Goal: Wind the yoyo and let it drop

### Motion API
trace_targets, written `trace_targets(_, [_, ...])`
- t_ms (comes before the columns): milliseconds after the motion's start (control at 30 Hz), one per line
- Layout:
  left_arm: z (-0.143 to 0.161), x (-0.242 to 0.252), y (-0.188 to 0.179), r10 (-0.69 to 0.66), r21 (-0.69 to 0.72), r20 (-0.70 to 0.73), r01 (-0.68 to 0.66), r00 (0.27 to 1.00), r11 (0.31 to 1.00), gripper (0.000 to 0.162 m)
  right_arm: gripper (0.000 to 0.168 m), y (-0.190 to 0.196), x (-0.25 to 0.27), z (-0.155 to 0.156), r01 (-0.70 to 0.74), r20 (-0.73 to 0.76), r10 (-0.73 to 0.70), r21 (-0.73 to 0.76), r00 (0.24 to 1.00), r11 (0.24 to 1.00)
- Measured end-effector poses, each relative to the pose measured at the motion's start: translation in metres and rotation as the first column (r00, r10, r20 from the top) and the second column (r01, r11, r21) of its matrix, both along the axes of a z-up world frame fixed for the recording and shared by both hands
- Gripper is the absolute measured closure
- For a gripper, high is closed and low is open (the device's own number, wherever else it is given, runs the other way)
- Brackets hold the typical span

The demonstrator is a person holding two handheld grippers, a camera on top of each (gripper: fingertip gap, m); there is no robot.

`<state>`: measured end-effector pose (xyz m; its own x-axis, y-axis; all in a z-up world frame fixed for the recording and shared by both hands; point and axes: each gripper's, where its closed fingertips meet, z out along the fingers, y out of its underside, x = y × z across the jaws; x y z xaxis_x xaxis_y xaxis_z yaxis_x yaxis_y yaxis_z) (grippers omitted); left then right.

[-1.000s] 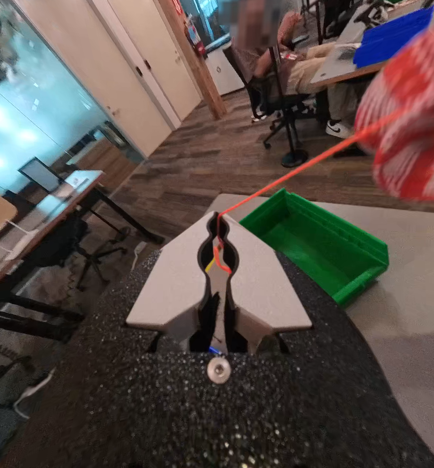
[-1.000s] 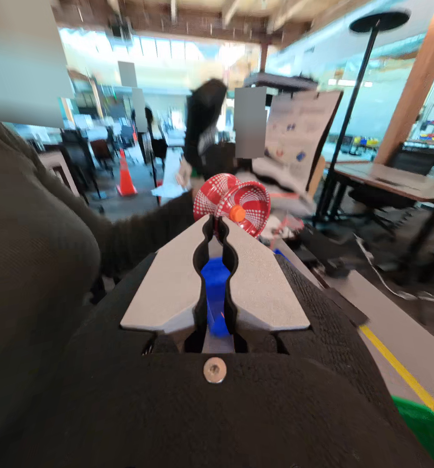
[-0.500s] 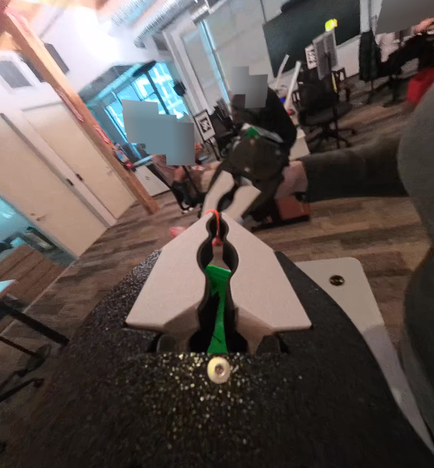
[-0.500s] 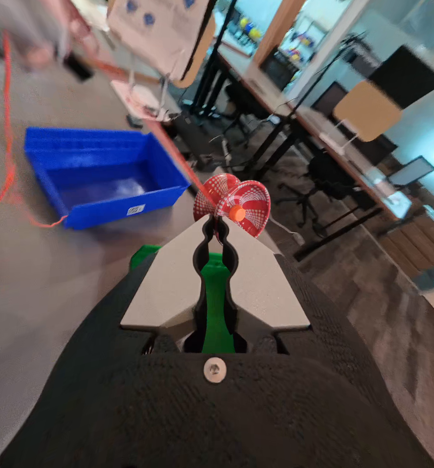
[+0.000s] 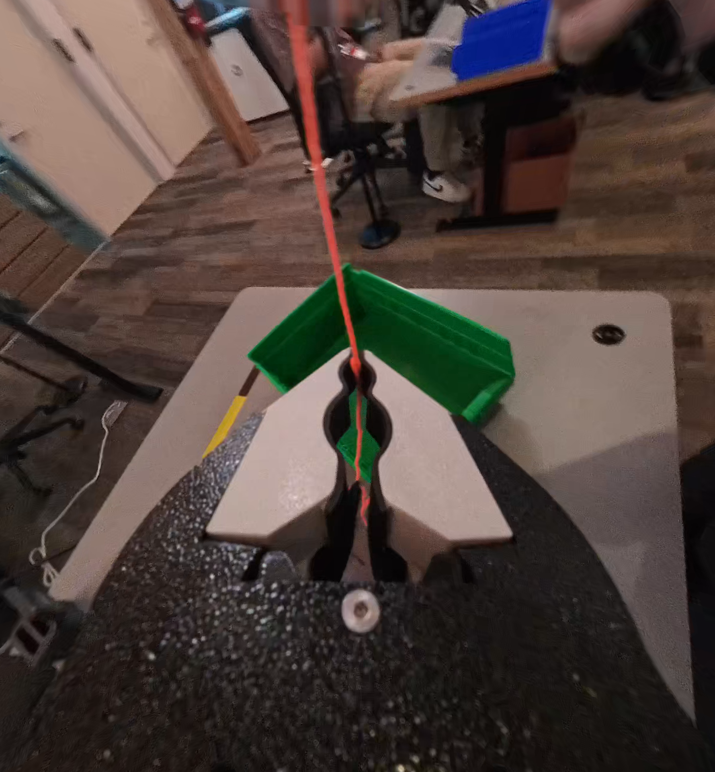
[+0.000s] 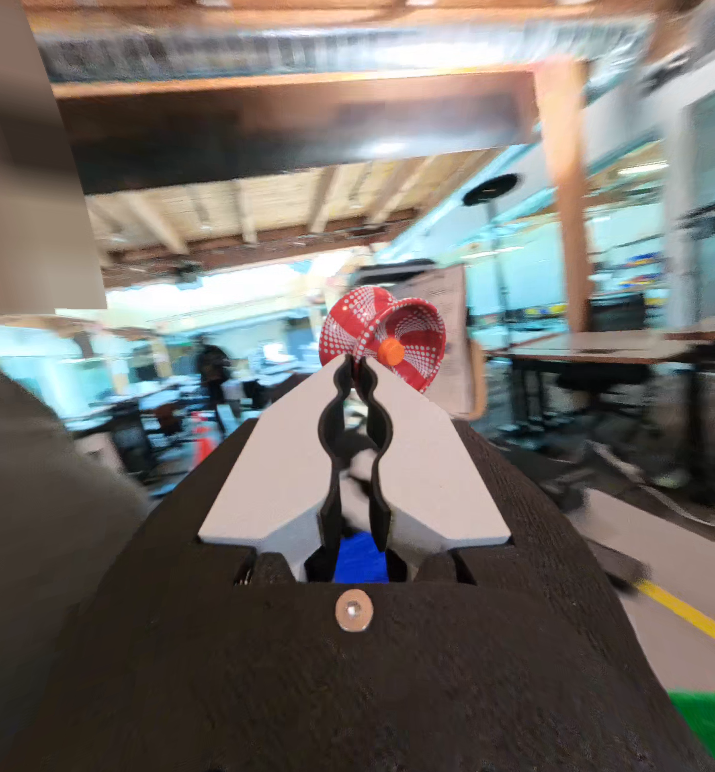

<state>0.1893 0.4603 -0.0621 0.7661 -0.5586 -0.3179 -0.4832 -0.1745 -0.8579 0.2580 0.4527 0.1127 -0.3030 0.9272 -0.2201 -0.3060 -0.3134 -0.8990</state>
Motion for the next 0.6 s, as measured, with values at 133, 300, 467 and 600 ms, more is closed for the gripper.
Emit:
trace_targets(133, [-0.008, 0.056, -0.038, -0.225, 0.049, -0.314, 0.253, 0.922, 0.966, 0.162, 0.168, 0.061, -0.008, -0.035, 0.345, 0.197, -0.412, 0.299, 0.890, 0.890])
trace_targets(300, [0.085, 0.070, -0.062, -0.217, 0.317, -0.289, 0.307, 0.932, 0.897, 0.162, 0.168, 0.091, -0.010, -0.109, 0.259, 0.387, -0.555, 0.596, 0.736, 0.760])
trace_targets(467, [0.148, -0.004, -0.032, 0.131, 0.511, -0.224, 0.002, 0.966, 0.860, 0.162, 0.167, 0.036, -0.012, -0.156, -0.096, 0.555, -0.370, 0.638, 0.745, 0.764])
trace_targets(600, [0.131, -0.068, 0.000, 0.341, 0.445, -0.135, -0.251, 0.930, 0.860, 0.162, 0.167, -0.046, -0.001, -0.141, -0.406, 0.578, 0.101, 0.427, 0.809, 0.808])
